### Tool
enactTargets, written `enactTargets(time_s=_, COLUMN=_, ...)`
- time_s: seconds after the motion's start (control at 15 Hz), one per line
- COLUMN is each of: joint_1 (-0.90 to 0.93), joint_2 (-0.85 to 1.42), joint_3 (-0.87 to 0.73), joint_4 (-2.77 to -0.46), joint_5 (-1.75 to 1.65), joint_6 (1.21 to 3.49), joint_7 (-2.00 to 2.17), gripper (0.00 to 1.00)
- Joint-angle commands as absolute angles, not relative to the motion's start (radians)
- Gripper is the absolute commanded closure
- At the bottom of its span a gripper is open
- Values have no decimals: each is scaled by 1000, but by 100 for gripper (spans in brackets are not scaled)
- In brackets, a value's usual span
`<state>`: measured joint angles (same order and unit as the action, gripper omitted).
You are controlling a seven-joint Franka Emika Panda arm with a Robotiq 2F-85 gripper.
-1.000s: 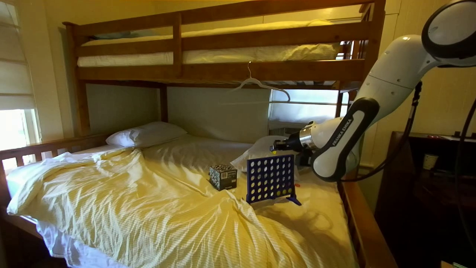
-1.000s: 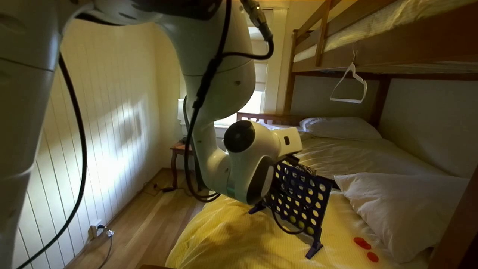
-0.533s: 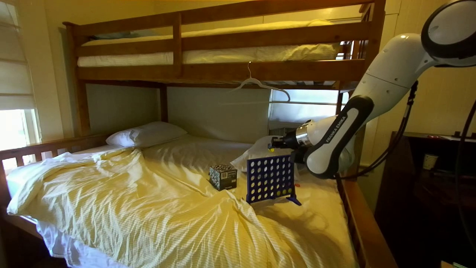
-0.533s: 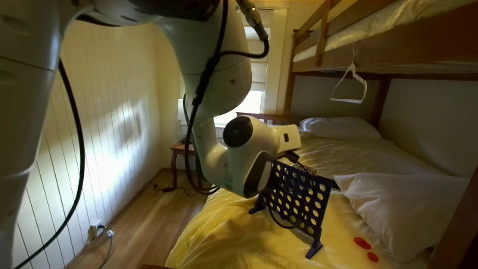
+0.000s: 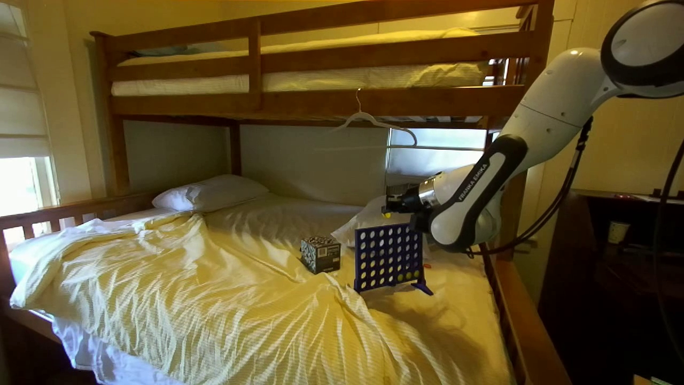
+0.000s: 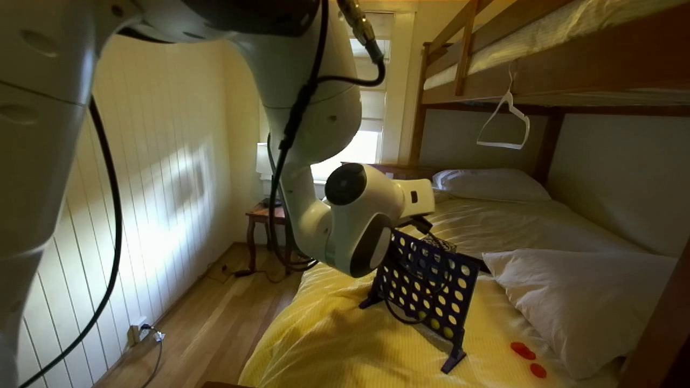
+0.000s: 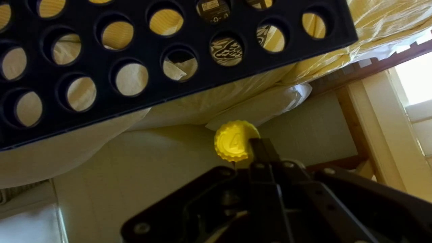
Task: Put the yellow chip inside the gameboard.
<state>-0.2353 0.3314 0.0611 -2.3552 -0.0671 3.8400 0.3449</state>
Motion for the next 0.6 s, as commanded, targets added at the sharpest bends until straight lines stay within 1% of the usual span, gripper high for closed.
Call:
enactTargets(time_s=0.0, joint_1=-220, joint_2=342, joint_3=51, joint_4=-2334, joint_5=-45, joint_6=3817, joint_7=364, gripper=100)
enactTargets(time_s=0.53, joint_1=-223, joint_2=344, joint_3=42, joint_4=-2360, joint_5=-26, joint_6=3835, joint_7=365, gripper=100)
